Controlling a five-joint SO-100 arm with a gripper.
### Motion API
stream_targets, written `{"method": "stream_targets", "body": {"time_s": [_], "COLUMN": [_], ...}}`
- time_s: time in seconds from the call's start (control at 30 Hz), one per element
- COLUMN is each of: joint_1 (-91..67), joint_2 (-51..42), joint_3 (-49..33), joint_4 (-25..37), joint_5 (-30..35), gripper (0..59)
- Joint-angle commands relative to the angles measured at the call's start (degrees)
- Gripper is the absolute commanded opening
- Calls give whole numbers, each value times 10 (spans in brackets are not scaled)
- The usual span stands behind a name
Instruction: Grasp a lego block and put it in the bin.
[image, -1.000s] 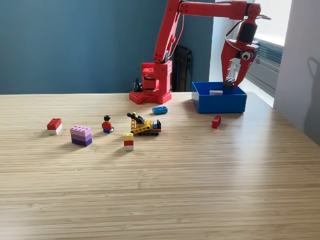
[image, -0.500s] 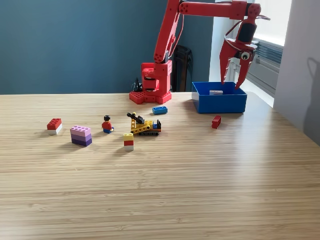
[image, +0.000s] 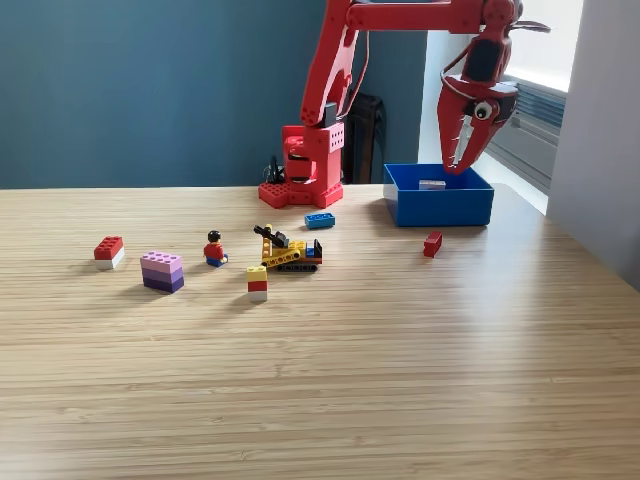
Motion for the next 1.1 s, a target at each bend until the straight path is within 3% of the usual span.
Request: {"method": "stream_targets", "body": {"time_s": [0.03,0.5,1.1], "joint_1": [122,350,389], "joint_2": [18,18,19], "joint_3": [-43,-44,-29], "joint_4": [8,8,8], "joint_5": [-3,-79,-103], "gripper": [1,1,1]}}
